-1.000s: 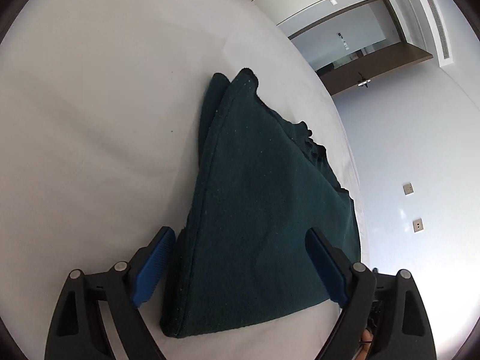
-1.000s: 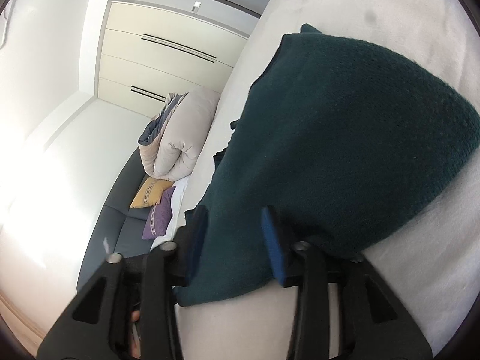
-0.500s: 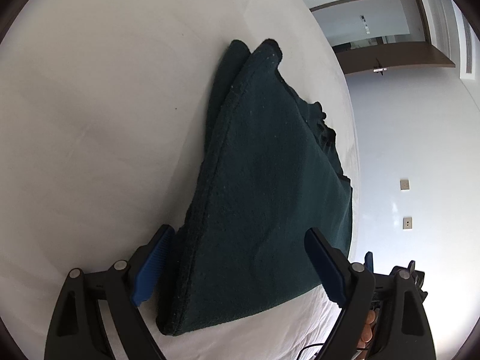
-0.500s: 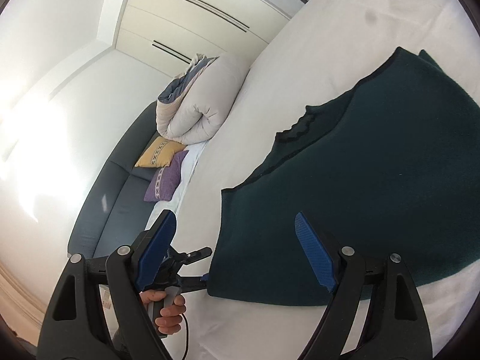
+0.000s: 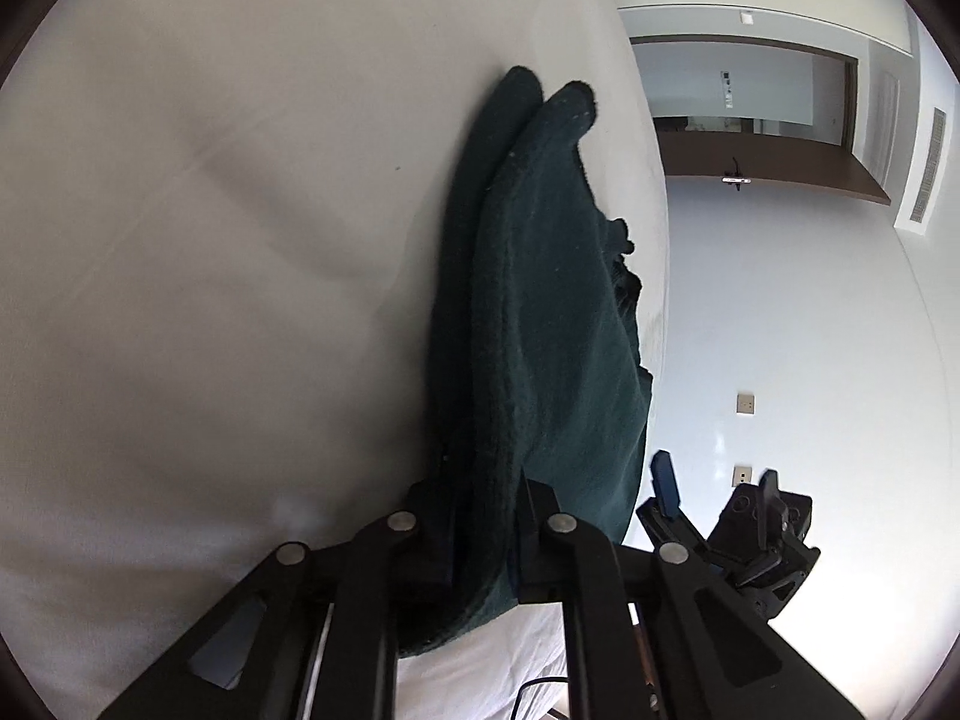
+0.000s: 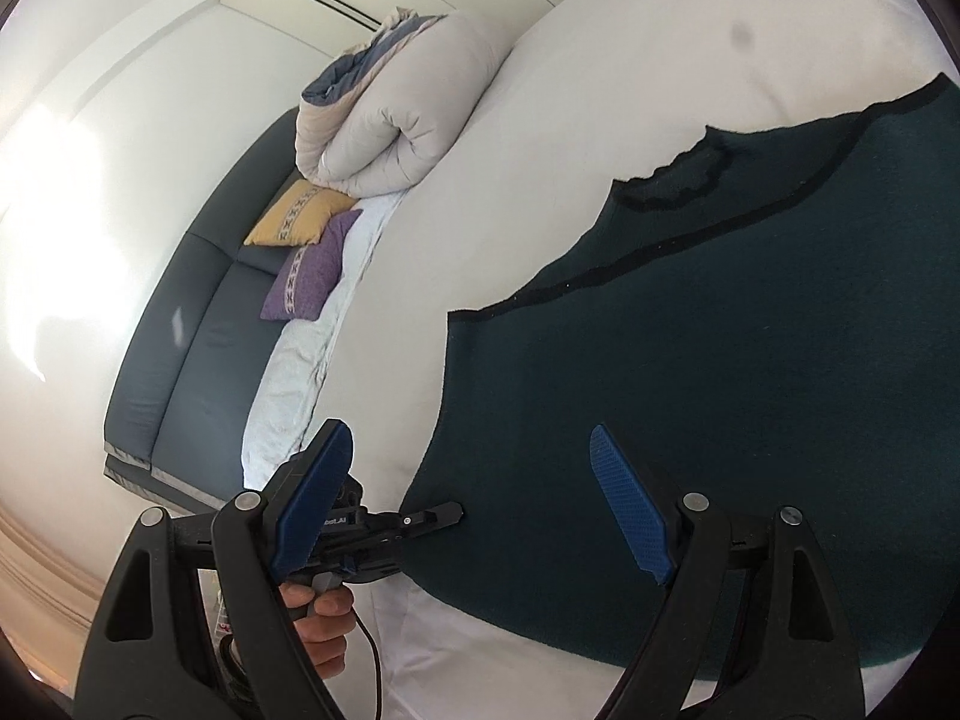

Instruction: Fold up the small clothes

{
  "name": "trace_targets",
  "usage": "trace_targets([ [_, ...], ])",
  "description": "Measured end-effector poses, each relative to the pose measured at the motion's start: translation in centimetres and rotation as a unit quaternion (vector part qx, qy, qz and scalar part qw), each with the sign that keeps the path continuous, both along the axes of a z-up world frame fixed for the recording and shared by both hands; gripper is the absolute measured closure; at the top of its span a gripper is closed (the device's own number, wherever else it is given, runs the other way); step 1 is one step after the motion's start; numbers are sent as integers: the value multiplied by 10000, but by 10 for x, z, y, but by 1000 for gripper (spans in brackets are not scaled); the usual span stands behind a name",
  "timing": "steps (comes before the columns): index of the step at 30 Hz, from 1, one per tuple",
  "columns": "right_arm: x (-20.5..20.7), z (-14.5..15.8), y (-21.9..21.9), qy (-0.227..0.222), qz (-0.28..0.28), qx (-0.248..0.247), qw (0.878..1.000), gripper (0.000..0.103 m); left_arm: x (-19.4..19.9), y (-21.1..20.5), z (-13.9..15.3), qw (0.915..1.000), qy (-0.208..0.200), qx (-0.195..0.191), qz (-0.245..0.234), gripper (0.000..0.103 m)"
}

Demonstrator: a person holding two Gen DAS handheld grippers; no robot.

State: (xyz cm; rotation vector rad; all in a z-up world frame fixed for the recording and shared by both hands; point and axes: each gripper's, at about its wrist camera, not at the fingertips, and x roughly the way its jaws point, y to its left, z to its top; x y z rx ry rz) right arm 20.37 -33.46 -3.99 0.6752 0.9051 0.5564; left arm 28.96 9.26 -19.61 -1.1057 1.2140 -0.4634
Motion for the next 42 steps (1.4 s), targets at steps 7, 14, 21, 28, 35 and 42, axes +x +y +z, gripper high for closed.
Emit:
trace_targets([
  [7, 49, -61, 6, 864, -83, 201, 9960, 22, 2, -11, 32, 9980, -479, 401, -17, 93],
  [14, 55, -69, -15, 924, 29, 959, 9911, 22, 15, -72, 90, 9862, -1180, 1041, -518, 93],
  [21, 52, -49, -88, 763, -146, 1942, 9779, 22, 34, -187, 125, 9662, -1784, 1325, -1307, 93],
  [28, 54, -65, -161, 975, -540, 2487, 9621, 18, 42, -276, 93, 9535, -1845, 1193, -2063, 83],
  [35, 63, -72, -177, 1121, -530, 2498, 9603, 18, 17, -260, 95, 9401, -2162, 1316, -2284, 42],
  [42, 78, -53, -172, 1120, -610, 1424, 9816, 20, 1, -207, 97, 9432, -2399, 1373, -1841, 38],
])
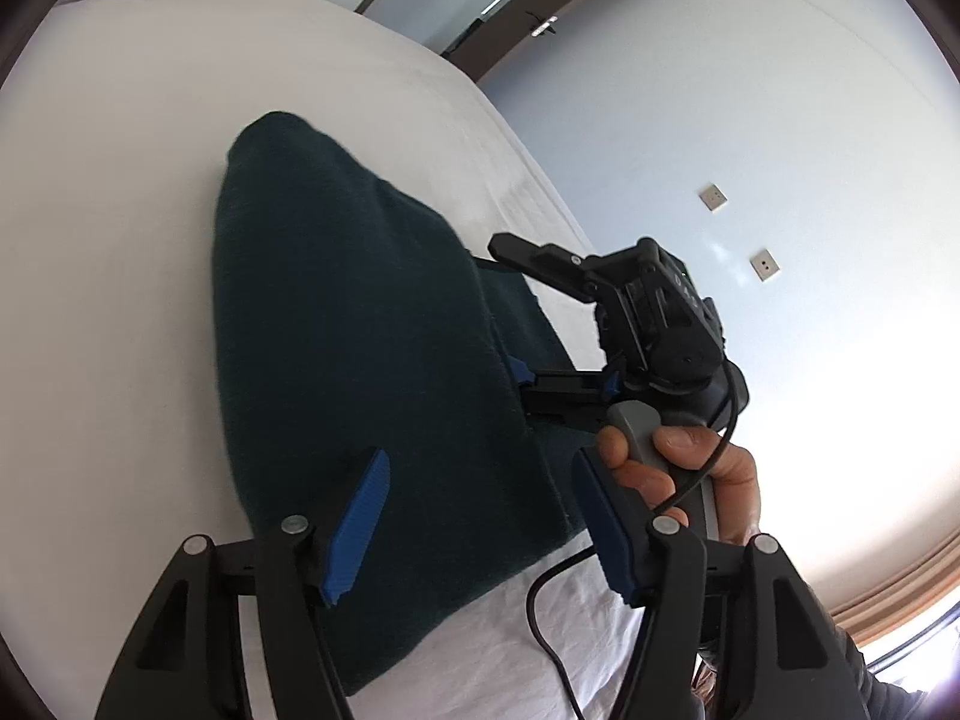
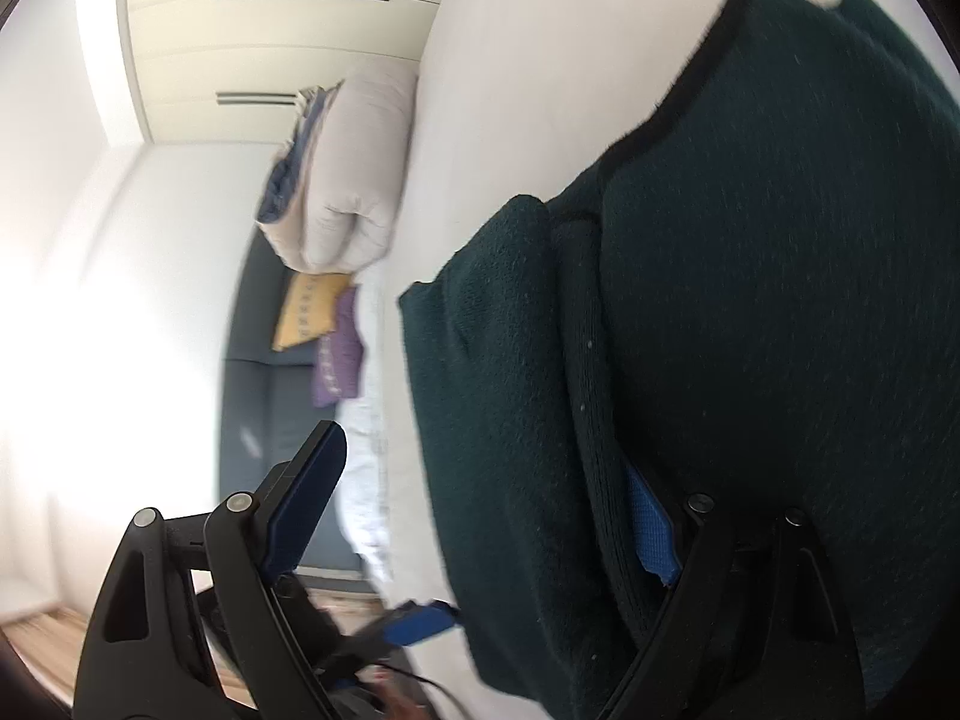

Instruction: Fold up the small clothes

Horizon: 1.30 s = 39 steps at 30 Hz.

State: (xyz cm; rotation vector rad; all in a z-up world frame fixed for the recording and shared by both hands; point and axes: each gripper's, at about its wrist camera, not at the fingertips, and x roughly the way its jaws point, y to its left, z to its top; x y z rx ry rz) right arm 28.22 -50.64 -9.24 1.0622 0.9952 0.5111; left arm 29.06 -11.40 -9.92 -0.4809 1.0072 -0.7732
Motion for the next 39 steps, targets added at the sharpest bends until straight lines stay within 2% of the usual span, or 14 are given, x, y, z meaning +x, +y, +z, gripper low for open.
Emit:
trace_targets([
  [3, 5, 10, 16, 40, 332, -1044, 9940, 47, 1, 11, -10, 9998, 126, -107, 95, 38],
  [5, 7, 12, 17, 159, 386, -1421, 9890, 77, 0, 8, -10, 9999, 105, -90, 102, 38],
  [8, 7, 20, 8, 149, 334, -1706, 9847, 89, -1, 4, -8, 10000, 47, -40, 66, 38],
  [12, 2, 49, -6, -128, 267, -2136, 9765, 91, 2, -7, -3, 10000, -73, -34, 38, 38],
  [17, -9, 81, -42, -340, 113, -2290, 9728, 91, 3, -22, 3, 9998, -168, 21, -75, 38],
  [21, -16, 90, -68, -299, -14, -2373, 9710, 91, 6, -29, 2, 9997, -209, 65, -133, 38],
  [27, -21, 75, -122, -153, -389, -2283, 9727, 91, 5, -31, -4, 9996, -163, 141, -174, 38],
  [29, -24, 50, -142, -72, -467, -2265, 9729, 91, 6, -36, -4, 9996, -156, 158, -189, 38],
  [33, -27, 14, -138, 54, -432, -2390, 9700, 91, 9, -50, -1, 9992, -251, 258, -196, 38],
  [37, -32, 3, -141, -78, -627, -2200, 9735, 91, 9, -50, 1, 9984, -391, 331, -218, 38],
  [39, -41, 0, -144, -57, -677, -2104, 9752, 87, 8, -46, 3, 9983, -434, 355, -157, 38],
])
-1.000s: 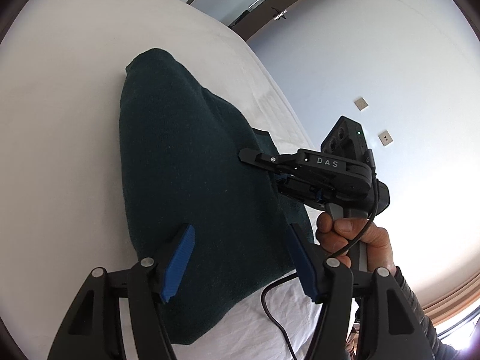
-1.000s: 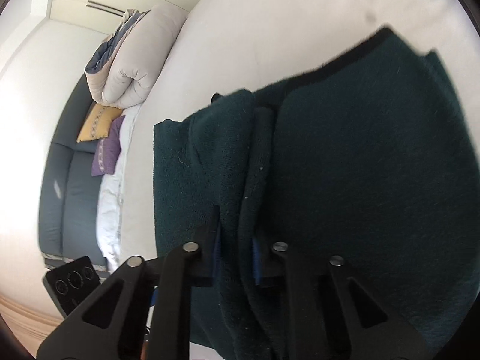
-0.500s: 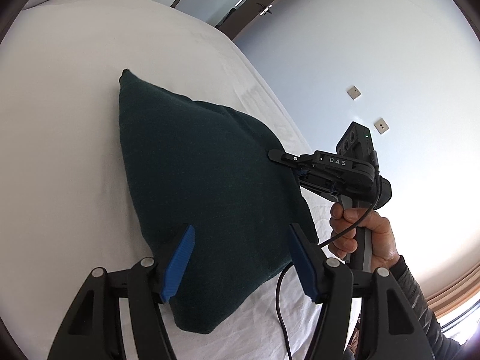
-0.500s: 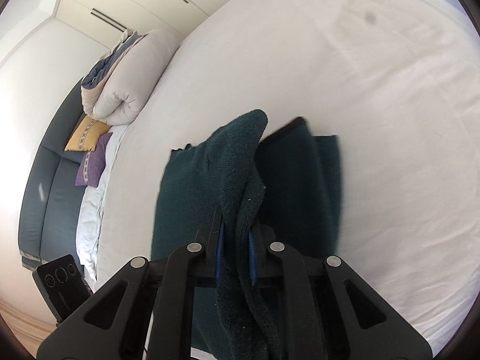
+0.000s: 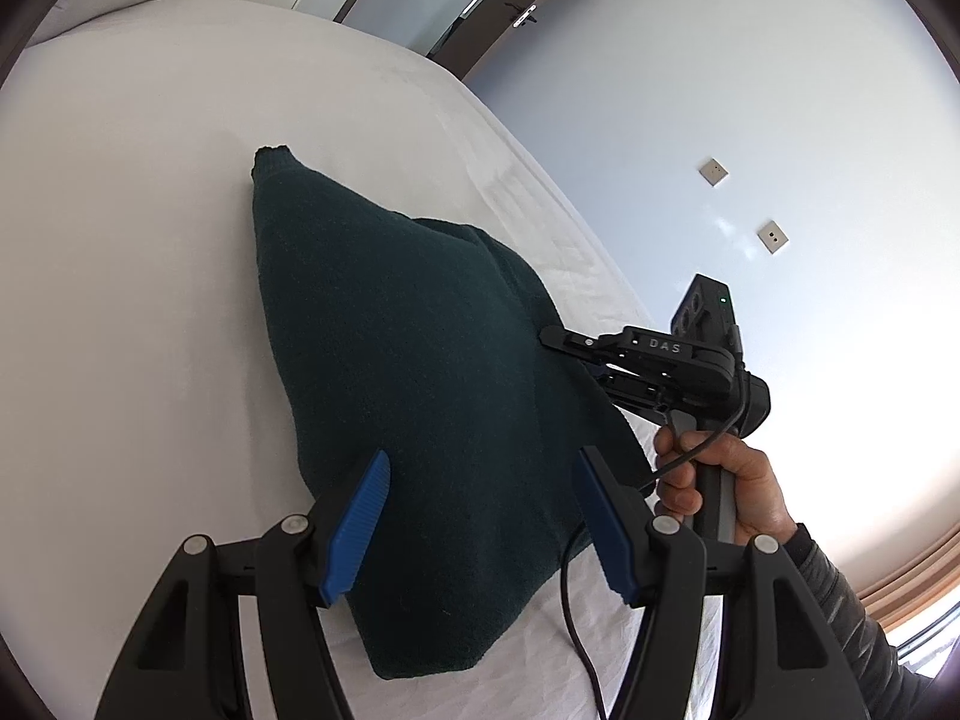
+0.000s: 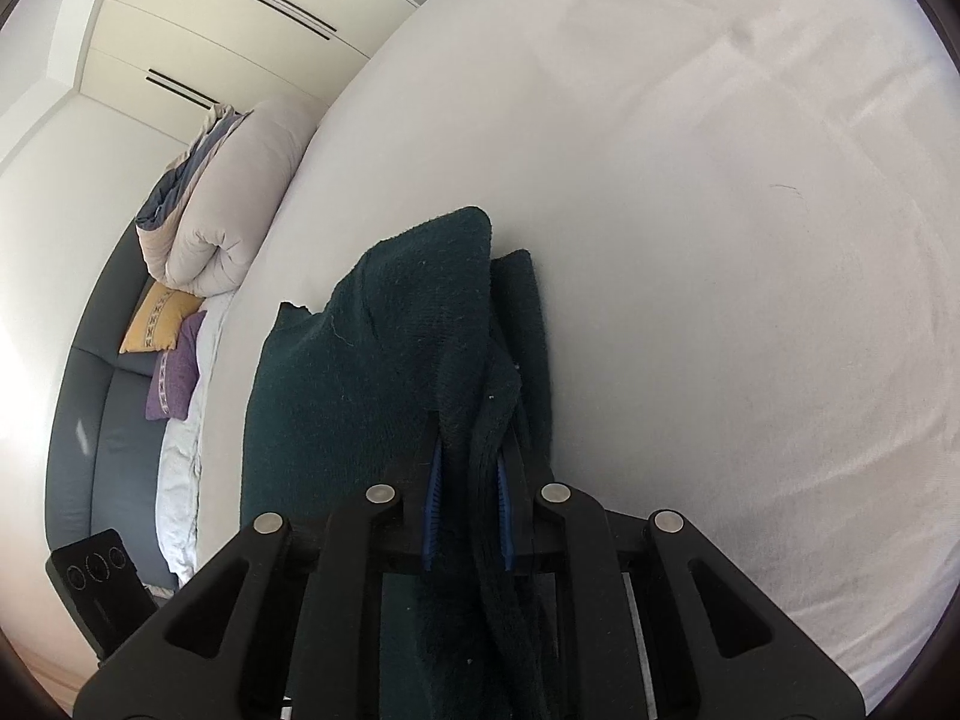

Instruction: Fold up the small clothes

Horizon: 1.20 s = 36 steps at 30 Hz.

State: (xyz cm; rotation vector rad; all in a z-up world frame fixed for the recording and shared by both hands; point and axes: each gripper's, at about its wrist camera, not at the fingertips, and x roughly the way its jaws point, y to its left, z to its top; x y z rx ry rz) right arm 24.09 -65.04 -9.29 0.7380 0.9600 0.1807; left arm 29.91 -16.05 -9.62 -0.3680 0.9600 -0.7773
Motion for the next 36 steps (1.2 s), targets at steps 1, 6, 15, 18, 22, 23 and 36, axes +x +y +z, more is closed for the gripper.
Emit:
trace_targets([
  [1, -4, 5, -2, 32, -72, -16, 10000, 86, 1, 3, 1, 10000, -29, 32, 63, 38],
  [6, -45, 51, 11, -349, -490, -750, 9954, 78, 6, 13, 9, 9994, -264, 82, 209, 38],
  [15, -59, 17, 58, -38, 487, -446, 9978, 80, 53, -29, 12, 9959, -443, 787, 47, 67],
  [18, -66, 9, 50, -89, 475, -241, 9985, 81, 67, -38, -9, 9942, -290, 1028, 135, 76],
  [22, -72, -5, 43, -160, 433, -89, 9989, 94, 68, -44, -29, 9926, -237, 1176, 170, 76],
  [23, -72, -10, 41, -165, 385, -28, 9991, 99, 66, -48, -30, 9907, -327, 1311, 155, 76],
  [36, -106, -1, 55, -652, 95, 65, 9978, 96, 36, -57, -26, 9778, -1019, 1809, 287, 75],
])
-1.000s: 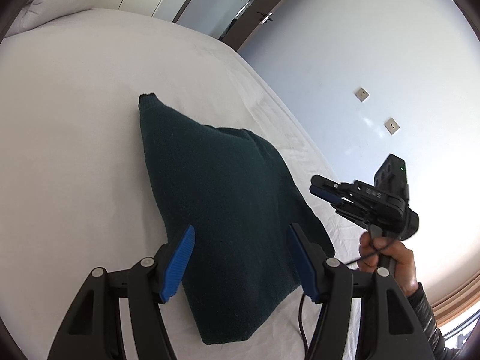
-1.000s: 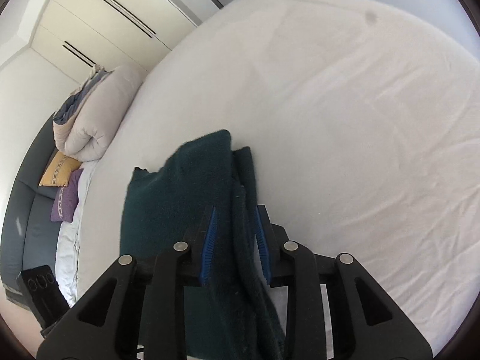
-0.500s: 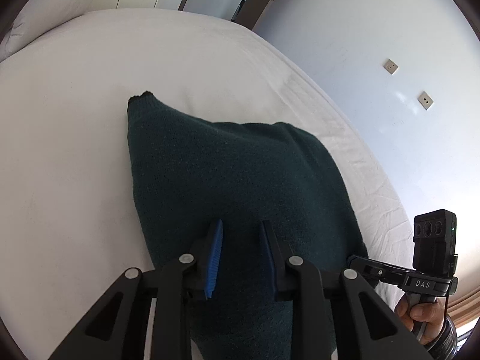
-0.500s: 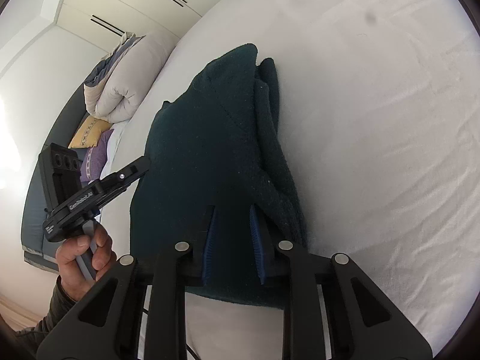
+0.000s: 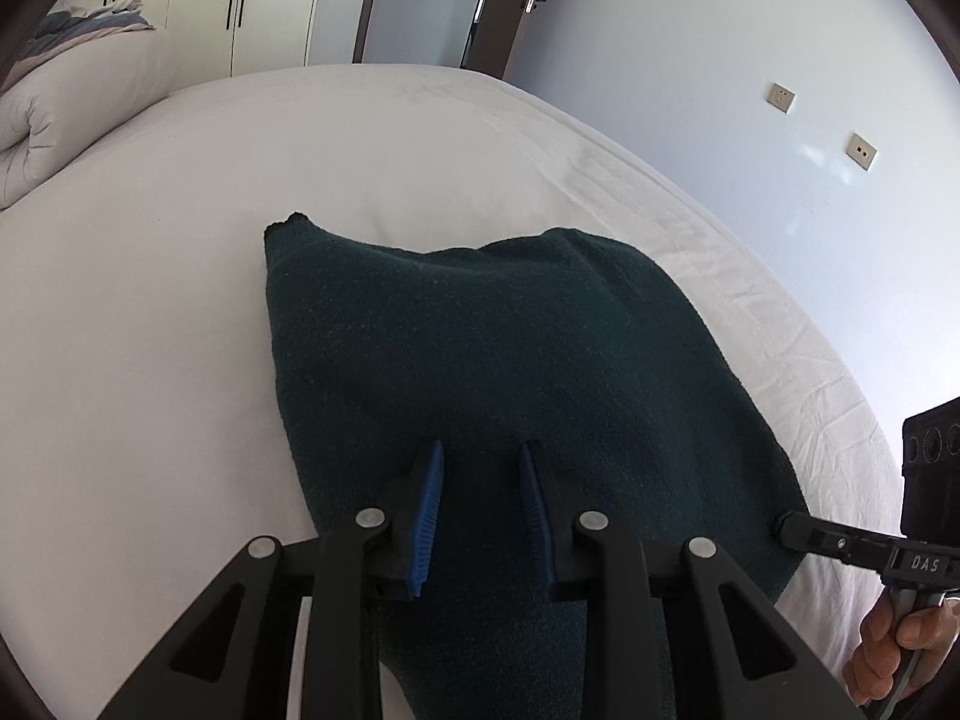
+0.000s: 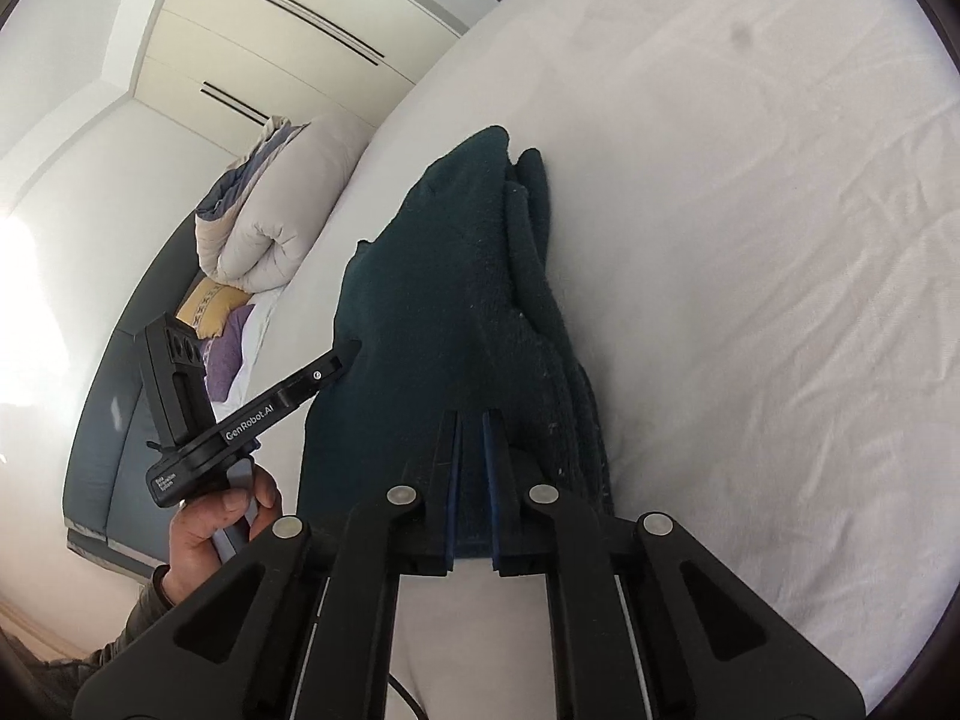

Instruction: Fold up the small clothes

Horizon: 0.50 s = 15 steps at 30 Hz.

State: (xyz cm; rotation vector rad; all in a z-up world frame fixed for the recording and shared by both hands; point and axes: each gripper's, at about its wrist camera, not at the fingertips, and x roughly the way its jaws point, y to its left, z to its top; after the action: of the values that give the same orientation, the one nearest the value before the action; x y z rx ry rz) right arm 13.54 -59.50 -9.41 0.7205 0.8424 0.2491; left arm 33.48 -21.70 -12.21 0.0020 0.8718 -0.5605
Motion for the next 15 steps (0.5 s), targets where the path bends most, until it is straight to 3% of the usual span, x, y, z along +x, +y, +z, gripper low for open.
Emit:
trace_targets([
  [2, 3, -12, 9, 227, 148, -266, 9993, 97, -3, -6, -7, 9996, -165, 195, -109, 74],
  [4, 5, -23, 8, 177, 131, -34, 9998, 97, 2, -3, -8, 9998, -47, 94, -148, 74],
  [7, 8, -14, 6, 226, 13, 216, 9995, 96, 4, 13, 6, 9997, 183, -150, -105, 74],
  [9, 7, 0, 8, 51, 2, 43, 10000, 96, -1, 29, 20, 9988, 194, -445, 54, 58],
  [10, 4, 7, 2, -99, -21, -6, 9999, 93, -4, 39, 26, 9980, 87, -610, 142, 33],
  [11, 4, 15, 0, -239, -89, -70, 9996, 79, -7, 51, 29, 9966, -35, -766, 311, 11],
  [12, 8, 21, -3, -289, -179, -129, 9993, 66, -7, 60, 28, 9949, -56, -898, 455, 6],
  [13, 12, 26, -5, -303, -324, -172, 9989, 28, -4, 68, 24, 9932, 63, -1014, 562, 5],
  [14, 16, 29, -7, -327, -489, -188, 9981, 10, 2, 73, 16, 9912, 337, -1129, 604, 6],
  [15, 23, 32, -9, -371, -605, -225, 9972, 10, 8, 77, 8, 9883, 614, -1257, 603, 9],
])
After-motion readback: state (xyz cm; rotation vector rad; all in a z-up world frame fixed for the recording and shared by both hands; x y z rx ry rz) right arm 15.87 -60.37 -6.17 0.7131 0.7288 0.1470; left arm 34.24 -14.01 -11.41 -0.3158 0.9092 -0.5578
